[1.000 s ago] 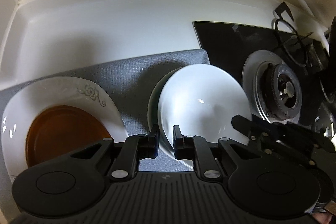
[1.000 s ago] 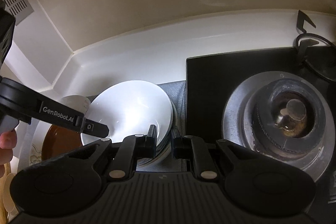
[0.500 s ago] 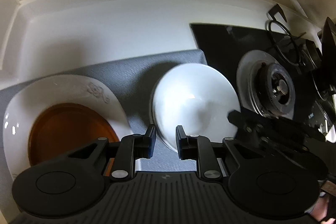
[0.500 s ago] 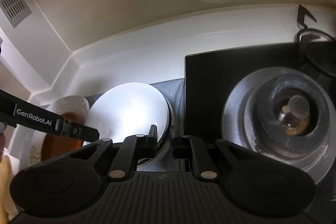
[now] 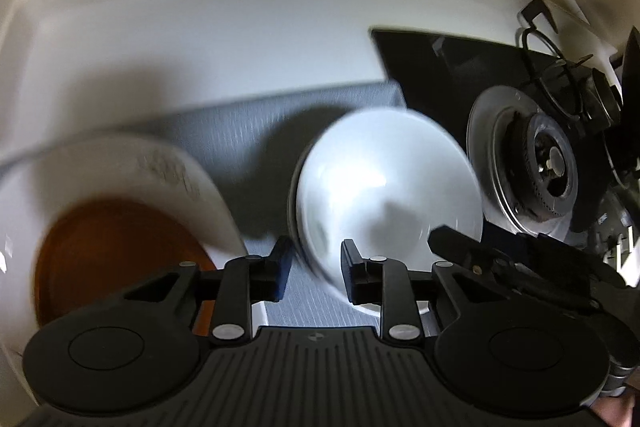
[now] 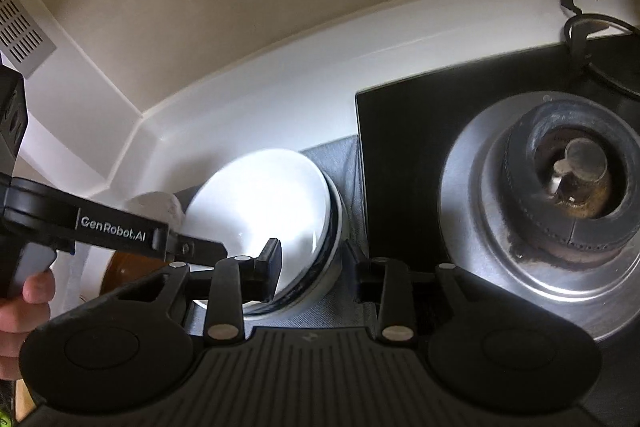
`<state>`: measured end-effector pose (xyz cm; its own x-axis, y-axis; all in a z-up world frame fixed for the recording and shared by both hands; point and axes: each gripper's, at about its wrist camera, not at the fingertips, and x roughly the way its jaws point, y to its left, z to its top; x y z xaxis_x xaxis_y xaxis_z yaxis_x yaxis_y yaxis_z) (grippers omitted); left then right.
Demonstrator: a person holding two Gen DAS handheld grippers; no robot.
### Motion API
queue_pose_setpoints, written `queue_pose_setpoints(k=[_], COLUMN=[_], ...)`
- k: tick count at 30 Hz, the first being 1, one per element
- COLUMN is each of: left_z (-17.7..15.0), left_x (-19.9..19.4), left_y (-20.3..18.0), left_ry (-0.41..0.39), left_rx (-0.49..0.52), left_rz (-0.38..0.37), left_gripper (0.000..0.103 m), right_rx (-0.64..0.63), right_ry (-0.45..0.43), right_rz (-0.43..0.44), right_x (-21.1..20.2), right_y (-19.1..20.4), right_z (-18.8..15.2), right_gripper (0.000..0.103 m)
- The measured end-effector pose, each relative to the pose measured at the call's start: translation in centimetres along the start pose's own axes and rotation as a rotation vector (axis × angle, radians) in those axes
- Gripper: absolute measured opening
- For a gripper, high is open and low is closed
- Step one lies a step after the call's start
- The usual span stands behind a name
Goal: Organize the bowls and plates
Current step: 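Close both grippers on the rim of the stacked bowls, then lift the bowl stack with both grippers toward the plate stack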
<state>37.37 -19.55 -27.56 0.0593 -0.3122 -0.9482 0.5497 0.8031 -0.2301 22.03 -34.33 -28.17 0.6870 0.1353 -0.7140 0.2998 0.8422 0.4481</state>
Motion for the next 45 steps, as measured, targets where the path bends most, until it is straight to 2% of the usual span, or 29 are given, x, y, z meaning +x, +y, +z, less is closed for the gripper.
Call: queue_pose_setpoints(k=[4, 7, 9, 12, 14, 17, 21, 24, 27, 29, 32, 38, 45], left_z=[-1.0, -1.7, -1.7, -1.4, -1.5, -1.9, -2.6, -3.3, -4.0, -4.5, -5.6, -9.4, -16.4], left_x=[-0.3, -0.2, 0.0, 0.9, 1.1, 0.9, 0.6, -0.7, -2.7, -4.1, -6.3, -11.2, -15.3], left_y=[-0.1, 0.5, 1.0, 1.4, 0.8, -0.5, 0.1, -0.2, -0.2, 0.8, 2.5, 6.9, 14.1], left_ry=[-0.009, -0.008, -0.023, -0.005, -0.011, -0.011, 0.018, -0.002, -0.028, -0.027, -0.051, -0.126, -0.127], left_rx=[0.021, -0.013, -0.038, -0.073, -0.043, 0.023, -0.031, -0.029, -0.041, -0.094, -0.136, -0.198, -0.389], left_rz=[-0.01, -0.05, -0.071, -0.087, -0.064, -0.011, -0.044, -0.039, -0.013, -0.017, -0.002, 0.086, 0.135], left_gripper=[0.027, 0.027, 0.027, 0.028, 0.028, 0.028, 0.028, 0.028, 0.028, 0.028, 0.028, 0.028, 0.028], right_rx=[-0.018, -0.001, 0.021, 0.021, 0.003, -0.01, -0.038, -0.036, -0.032, -0.011, -0.04, -0.129, -0.25], right_ry=[0.01, 0.007, -0.003, 0.011, 0.016, 0.018, 0.016, 0.001, -0.018, -0.022, -0.02, 0.025, 0.127], right_rz=[-0.02, -0.008, 0.011, 0.008, -0.007, -0.02, -0.027, -0.021, 0.016, 0.056, 0.097, 0.169, 0.315], right_x=[-0.2, -0.8, -0.9, -0.3, 0.1, 0.1, -1.0, -2.2, -3.2, -3.5, -3.8, -2.9, -1.2], right_y=[0.4, -0.1, -0.6, -0.4, -0.2, 0.0, 0.5, 1.0, 1.7, 2.3, 4.4, 10.7, 18.9], right_z=[-0.3, -0.7, -1.1, -1.0, -1.0, -0.8, -1.0, -1.1, -1.2, -1.1, -1.2, -2.3, -4.9], right_gripper=[0.032, 0.032, 0.036, 0.038, 0.039, 0.032, 0.031, 0.03, 0.031, 0.031, 0.031, 0.031, 0.031])
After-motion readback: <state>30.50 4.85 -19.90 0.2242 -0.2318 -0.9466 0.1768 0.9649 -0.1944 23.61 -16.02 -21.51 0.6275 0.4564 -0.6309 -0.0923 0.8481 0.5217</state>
